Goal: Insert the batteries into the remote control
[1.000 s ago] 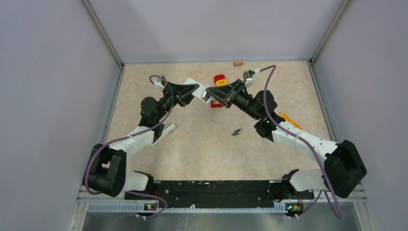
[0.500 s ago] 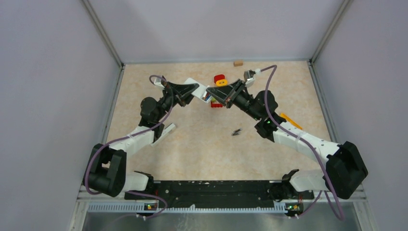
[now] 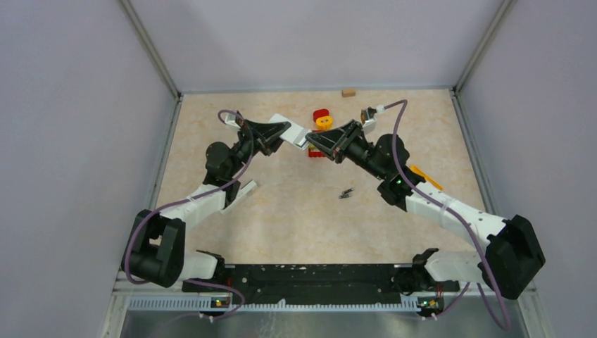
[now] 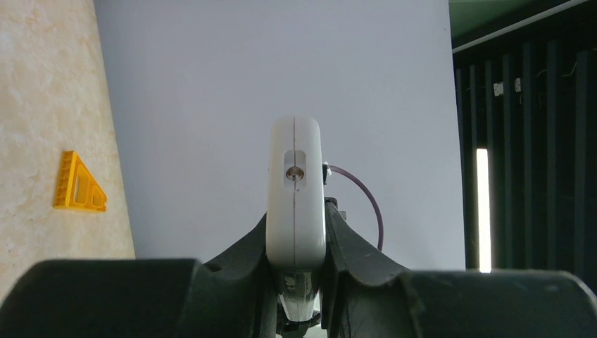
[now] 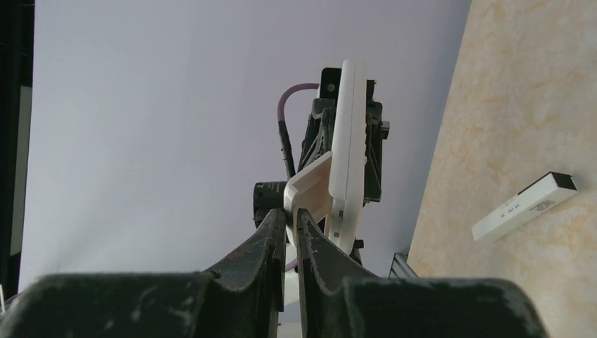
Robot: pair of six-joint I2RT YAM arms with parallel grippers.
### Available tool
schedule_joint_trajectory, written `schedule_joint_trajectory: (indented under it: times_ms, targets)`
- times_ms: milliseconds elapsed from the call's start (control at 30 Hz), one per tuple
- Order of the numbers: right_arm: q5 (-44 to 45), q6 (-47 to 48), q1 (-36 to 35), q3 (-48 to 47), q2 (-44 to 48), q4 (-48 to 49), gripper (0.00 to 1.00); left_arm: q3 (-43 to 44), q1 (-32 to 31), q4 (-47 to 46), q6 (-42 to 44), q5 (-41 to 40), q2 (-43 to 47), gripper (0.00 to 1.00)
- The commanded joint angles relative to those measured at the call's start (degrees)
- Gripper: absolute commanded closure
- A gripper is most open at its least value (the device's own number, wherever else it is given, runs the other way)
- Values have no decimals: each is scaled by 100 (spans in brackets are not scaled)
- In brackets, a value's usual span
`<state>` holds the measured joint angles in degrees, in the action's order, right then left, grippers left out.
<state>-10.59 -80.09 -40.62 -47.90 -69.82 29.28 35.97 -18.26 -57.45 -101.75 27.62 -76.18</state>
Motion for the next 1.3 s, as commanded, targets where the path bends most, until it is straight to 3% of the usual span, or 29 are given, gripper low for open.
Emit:
schedule_joint_trajectory:
  times_ms: [0,200,600,767,833,967,1167,1267]
  targets:
    - [-13,-117,-51,61,100,-337,87,168,-20,-524,106,51,65,100]
    - [33,-105,-52,69,169,-493,84,156,-20,-407,187,37,86,100]
    - [131,-41,-44,47,546,-870,65,149,-19,-144,407,-2,126,100]
    - [111,-10,-43,88,716,-1009,49,136,-19,-126,436,11,86,100]
    - [102,44,-43,88,722,-1109,36,116,-20,-114,456,7,104,100]
    - [114,204,-50,67,631,-1112,27,121,-20,-65,501,36,128,100]
    - [-92,373,-45,-312,81,-1052,26,106,-20,4,598,187,217,100]
    - [-107,436,-48,-443,-107,-1020,38,61,-20,46,647,231,284,100]
